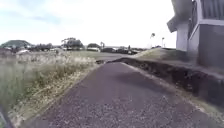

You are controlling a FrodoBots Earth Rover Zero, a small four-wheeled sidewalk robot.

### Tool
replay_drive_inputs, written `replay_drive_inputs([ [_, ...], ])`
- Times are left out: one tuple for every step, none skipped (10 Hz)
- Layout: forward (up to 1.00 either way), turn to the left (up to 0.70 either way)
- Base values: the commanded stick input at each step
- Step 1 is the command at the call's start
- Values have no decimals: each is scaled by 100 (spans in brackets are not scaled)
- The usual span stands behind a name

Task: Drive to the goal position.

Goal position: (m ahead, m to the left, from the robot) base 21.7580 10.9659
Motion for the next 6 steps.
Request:
replay_drive_inputs([
  [70,0],
  [70,0],
  [70,0],
  [70,0],
  [70,0],
  [70,0],
])
